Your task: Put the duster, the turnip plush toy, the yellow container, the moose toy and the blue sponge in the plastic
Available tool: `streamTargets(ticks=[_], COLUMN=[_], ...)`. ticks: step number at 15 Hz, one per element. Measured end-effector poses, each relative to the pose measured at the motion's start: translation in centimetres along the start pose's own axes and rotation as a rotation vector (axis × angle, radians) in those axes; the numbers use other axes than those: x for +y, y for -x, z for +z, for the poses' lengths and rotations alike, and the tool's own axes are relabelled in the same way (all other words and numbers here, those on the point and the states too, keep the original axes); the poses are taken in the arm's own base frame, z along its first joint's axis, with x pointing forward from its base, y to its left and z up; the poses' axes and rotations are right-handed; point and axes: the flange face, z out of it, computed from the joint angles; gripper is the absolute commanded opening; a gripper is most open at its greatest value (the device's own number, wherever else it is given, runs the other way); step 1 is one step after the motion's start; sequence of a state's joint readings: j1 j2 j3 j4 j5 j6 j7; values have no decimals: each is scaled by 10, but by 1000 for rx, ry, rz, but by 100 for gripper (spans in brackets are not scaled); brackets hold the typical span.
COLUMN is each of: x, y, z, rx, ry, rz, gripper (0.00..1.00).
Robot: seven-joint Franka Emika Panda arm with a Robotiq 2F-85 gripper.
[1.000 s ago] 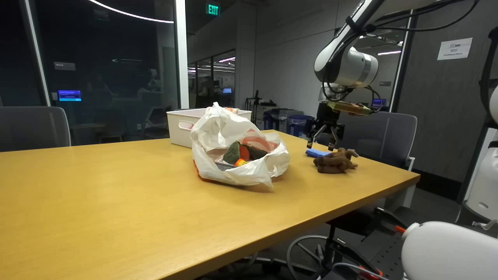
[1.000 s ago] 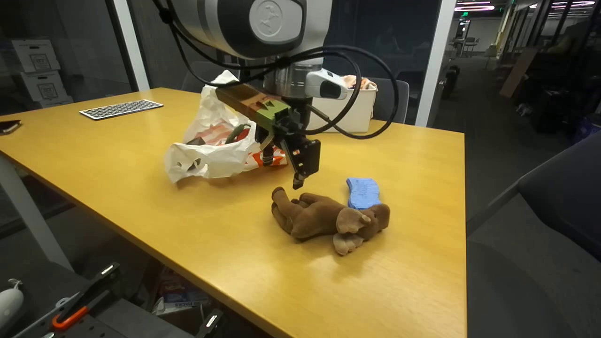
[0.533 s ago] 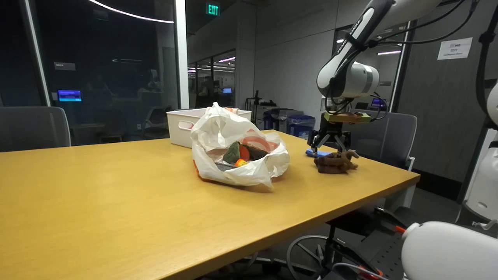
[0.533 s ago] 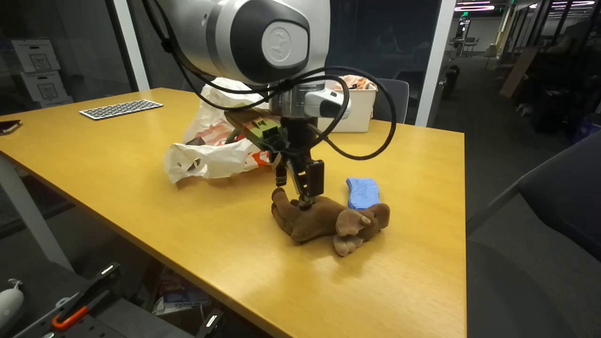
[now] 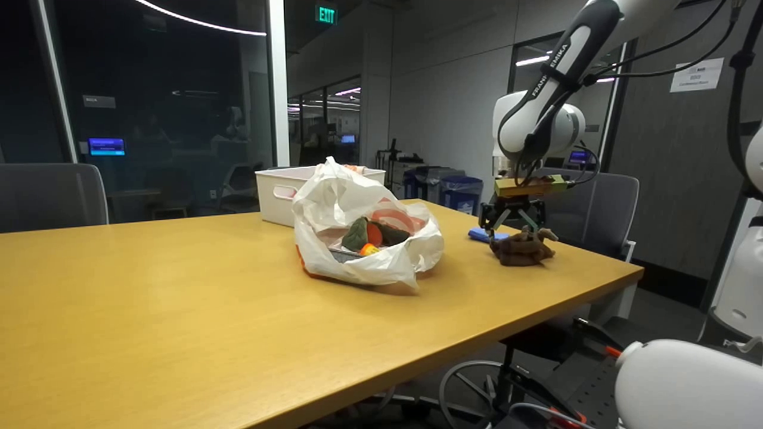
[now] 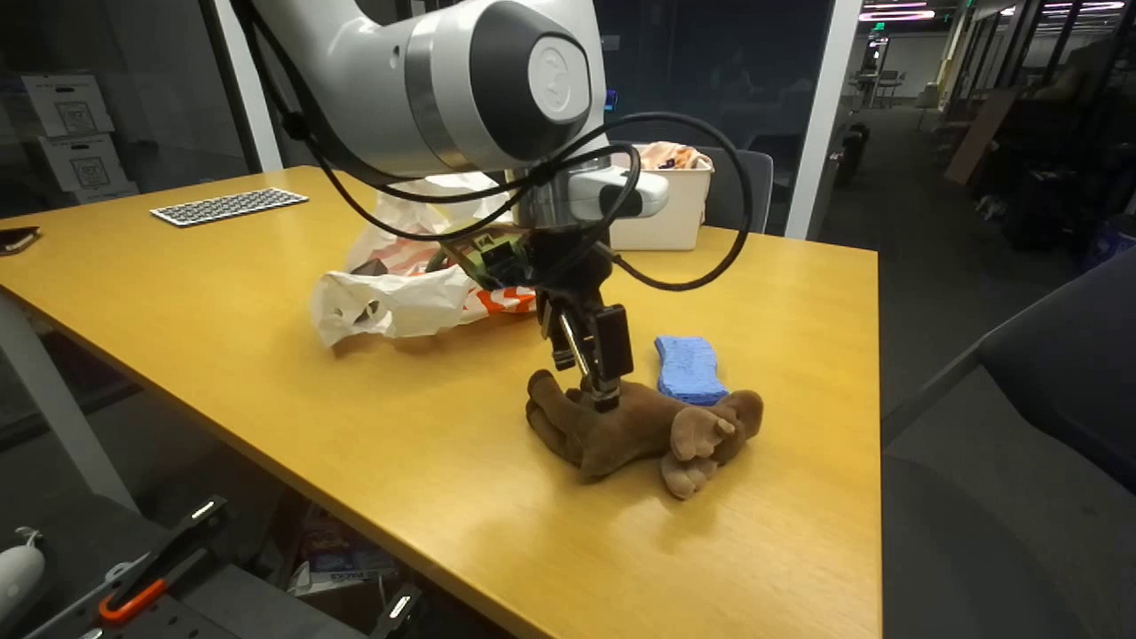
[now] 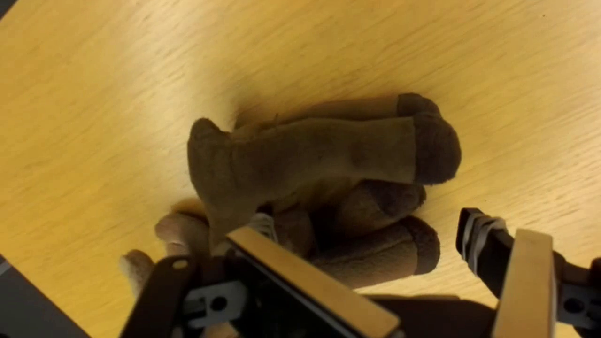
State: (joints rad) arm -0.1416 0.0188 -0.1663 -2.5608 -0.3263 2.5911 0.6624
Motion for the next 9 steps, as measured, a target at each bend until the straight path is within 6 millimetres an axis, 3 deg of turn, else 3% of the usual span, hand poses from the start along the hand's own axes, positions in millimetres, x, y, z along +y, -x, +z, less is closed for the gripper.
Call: streamTargets(ticks=[5,8,9], x=[21,32,34], y=[2,2,3], z=[-20,-13,-9], rx=[76,62,53], ry=[31,41,45], rz=[78,107,109], gripper=[100,100,88])
